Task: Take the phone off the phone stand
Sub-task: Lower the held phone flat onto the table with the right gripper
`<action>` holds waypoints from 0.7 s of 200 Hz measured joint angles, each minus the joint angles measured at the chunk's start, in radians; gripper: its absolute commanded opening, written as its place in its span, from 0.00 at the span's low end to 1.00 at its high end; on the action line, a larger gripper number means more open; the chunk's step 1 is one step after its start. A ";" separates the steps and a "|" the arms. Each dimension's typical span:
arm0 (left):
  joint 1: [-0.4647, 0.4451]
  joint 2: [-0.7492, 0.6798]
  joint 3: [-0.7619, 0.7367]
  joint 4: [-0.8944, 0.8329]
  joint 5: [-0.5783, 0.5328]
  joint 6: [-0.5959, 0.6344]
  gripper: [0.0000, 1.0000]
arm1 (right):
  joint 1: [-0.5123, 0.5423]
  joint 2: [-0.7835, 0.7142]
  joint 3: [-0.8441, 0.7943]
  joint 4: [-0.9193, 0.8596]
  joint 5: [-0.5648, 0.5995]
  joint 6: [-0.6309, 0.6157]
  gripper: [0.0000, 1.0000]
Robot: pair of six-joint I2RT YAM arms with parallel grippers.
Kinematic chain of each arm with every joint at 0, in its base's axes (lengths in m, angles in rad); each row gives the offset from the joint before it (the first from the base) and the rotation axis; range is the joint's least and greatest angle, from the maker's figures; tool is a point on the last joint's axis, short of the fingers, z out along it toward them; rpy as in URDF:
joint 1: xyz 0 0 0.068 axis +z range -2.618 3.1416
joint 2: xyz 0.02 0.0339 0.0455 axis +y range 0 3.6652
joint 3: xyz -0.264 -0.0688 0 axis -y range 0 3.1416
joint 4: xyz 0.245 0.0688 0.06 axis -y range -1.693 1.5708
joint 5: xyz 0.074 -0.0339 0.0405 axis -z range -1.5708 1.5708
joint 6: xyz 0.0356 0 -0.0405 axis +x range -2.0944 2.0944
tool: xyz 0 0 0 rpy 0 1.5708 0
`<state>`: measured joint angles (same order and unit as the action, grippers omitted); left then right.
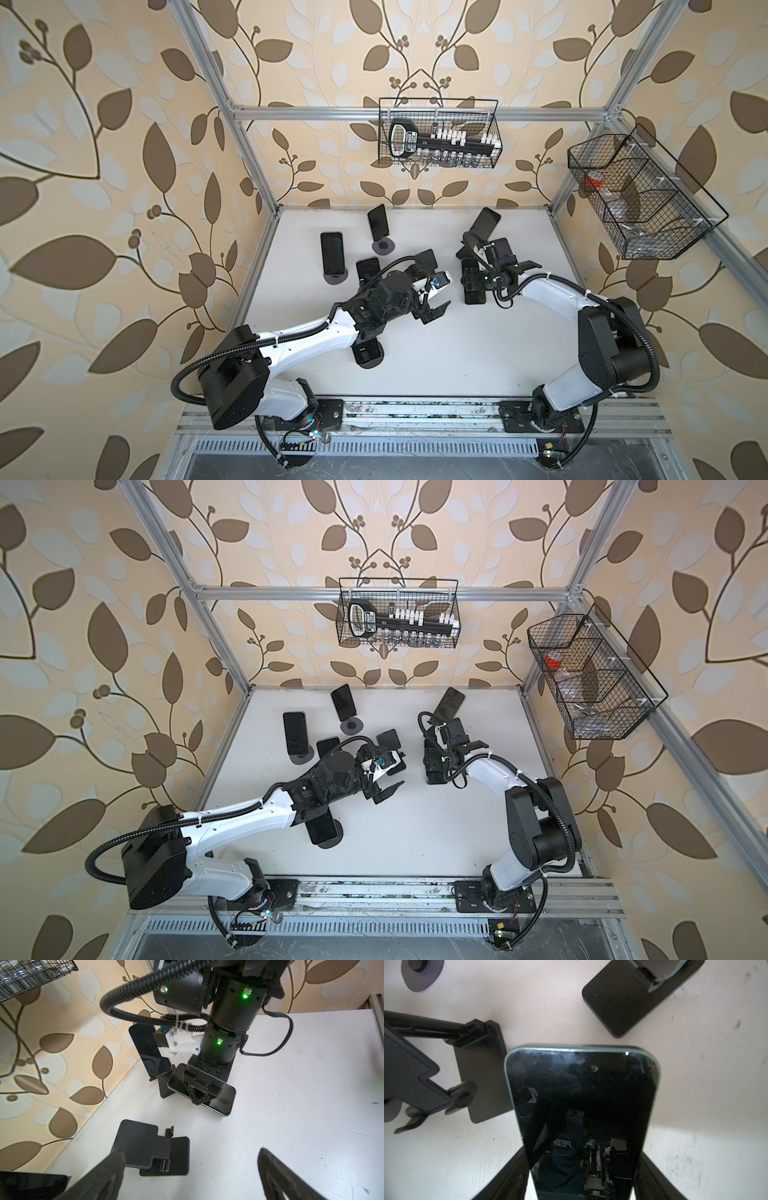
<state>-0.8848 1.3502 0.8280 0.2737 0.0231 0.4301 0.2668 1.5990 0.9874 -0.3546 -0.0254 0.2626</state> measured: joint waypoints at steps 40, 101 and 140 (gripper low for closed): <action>0.000 0.000 0.000 0.000 -0.029 -0.016 0.99 | 0.000 0.032 0.002 -0.006 0.005 0.007 0.67; -0.007 0.000 0.000 0.001 -0.044 -0.016 0.99 | 0.000 0.103 0.053 -0.019 -0.005 0.011 0.67; -0.009 0.000 0.000 0.001 -0.058 -0.016 0.99 | 0.003 0.145 0.067 -0.023 -0.016 0.011 0.67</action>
<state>-0.8940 1.3502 0.8280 0.2745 -0.0353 0.4145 0.2695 1.7435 1.0542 -0.3779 -0.0410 0.2733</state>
